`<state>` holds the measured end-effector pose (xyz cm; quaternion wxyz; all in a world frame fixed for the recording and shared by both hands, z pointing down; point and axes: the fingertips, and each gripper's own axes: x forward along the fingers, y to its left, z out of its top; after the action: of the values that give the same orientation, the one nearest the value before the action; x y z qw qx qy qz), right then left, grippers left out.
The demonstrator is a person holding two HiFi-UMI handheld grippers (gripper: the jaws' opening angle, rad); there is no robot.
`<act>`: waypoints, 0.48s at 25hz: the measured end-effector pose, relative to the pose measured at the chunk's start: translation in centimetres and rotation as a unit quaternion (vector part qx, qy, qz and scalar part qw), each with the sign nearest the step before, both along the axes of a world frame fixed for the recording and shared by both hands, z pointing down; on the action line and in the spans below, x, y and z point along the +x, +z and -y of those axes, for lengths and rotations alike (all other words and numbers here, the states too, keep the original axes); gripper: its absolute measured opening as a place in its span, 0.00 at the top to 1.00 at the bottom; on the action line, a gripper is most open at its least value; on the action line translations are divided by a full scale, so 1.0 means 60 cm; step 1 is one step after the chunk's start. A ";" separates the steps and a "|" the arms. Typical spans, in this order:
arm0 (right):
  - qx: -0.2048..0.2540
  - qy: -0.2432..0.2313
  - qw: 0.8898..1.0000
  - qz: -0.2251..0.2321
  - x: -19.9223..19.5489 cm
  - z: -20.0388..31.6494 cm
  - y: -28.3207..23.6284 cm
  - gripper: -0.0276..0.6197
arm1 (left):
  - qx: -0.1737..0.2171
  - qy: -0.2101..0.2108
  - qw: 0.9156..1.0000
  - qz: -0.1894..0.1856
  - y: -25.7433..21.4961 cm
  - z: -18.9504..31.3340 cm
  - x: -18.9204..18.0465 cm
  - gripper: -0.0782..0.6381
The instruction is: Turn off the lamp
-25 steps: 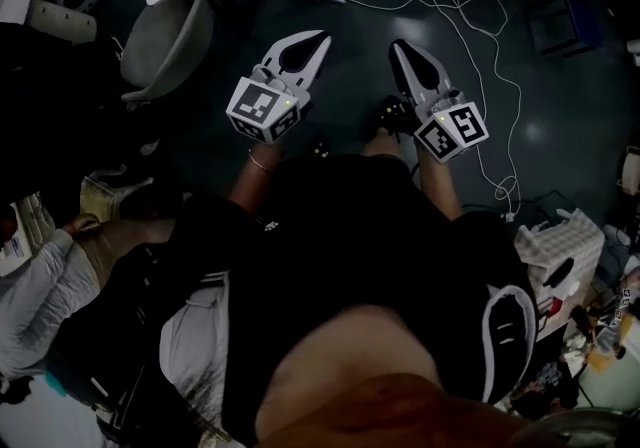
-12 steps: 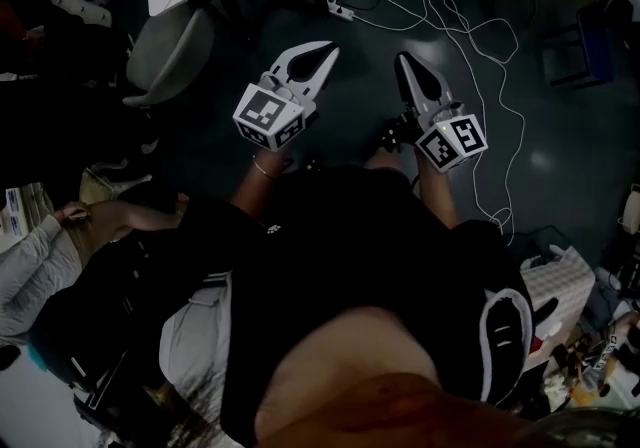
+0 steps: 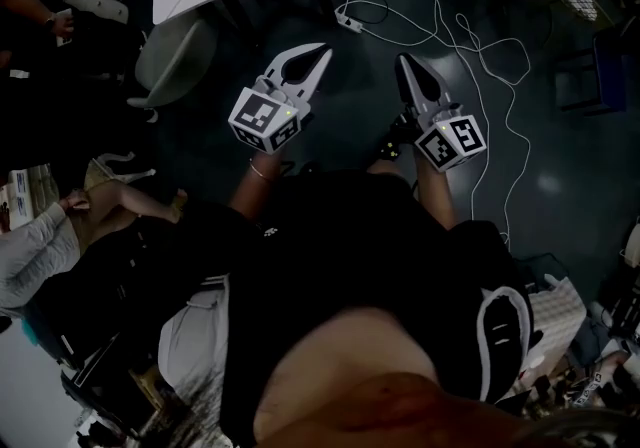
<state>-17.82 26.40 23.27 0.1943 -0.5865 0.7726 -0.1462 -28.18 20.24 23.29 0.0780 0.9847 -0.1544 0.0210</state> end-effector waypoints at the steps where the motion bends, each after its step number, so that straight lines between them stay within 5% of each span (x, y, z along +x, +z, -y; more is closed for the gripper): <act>1: 0.001 -0.003 1.000 0.001 0.008 0.003 0.000 0.96 | 0.001 -0.003 1.000 0.001 -0.002 0.002 0.007 0.88; 12: 0.000 -0.032 0.999 0.011 0.115 0.028 -0.002 0.96 | 0.001 -0.036 0.999 0.013 -0.013 0.012 0.101 0.88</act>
<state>-10.95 24.72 23.12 0.1979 -0.5595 0.7890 -0.1591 -22.10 19.52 22.53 0.0756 0.9782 -0.1909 0.0305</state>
